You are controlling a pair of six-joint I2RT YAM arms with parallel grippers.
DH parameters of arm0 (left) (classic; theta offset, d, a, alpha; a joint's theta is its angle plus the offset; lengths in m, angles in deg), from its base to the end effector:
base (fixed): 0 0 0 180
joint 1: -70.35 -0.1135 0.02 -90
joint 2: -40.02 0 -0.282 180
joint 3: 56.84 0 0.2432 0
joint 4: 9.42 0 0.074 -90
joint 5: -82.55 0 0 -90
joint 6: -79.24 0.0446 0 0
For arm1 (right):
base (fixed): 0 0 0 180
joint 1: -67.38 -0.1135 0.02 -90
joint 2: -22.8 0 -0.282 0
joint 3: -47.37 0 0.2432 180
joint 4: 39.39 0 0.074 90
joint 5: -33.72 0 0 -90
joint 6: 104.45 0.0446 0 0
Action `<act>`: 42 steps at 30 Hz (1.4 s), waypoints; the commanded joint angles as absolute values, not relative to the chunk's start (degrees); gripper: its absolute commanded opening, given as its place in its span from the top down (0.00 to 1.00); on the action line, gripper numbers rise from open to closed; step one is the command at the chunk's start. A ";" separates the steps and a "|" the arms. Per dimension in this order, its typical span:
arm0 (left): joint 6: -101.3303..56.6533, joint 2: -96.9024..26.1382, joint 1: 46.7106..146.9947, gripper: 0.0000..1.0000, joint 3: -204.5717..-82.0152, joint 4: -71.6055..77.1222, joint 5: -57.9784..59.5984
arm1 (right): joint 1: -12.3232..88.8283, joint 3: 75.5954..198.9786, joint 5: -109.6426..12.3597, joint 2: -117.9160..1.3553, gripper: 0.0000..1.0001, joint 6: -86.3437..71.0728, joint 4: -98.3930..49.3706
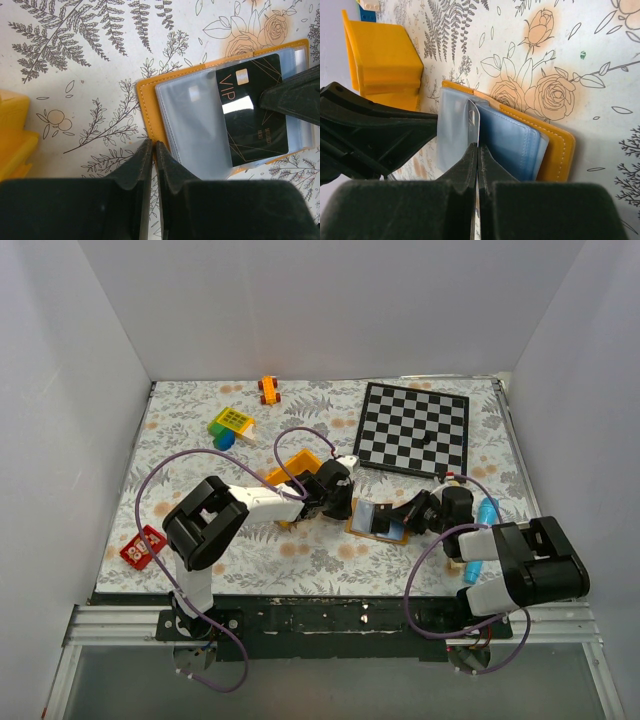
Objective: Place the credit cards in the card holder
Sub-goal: Insert the credit card into the card slot.
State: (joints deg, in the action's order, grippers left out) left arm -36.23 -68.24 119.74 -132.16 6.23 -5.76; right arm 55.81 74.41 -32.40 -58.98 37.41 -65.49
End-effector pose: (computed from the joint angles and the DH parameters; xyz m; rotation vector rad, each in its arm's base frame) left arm 0.2534 -0.2976 0.1601 0.5354 2.4600 -0.6078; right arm 0.2127 0.0620 0.1390 0.4984 2.1600 1.0817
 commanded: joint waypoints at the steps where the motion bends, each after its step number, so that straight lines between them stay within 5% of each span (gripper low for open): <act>1: -35.46 -70.63 120.71 0.95 -132.38 9.78 -4.90 | 55.95 72.56 -34.66 -61.31 0.99 34.86 -69.92; 23: -35.37 -70.98 120.71 0.98 -132.12 9.78 -4.46 | 55.34 71.58 -32.29 -70.80 0.99 38.90 -84.61; 42: -35.28 -71.51 120.72 1.00 -132.91 9.78 -4.29 | 53.76 74.57 -30.00 -62.71 0.99 33.10 -68.35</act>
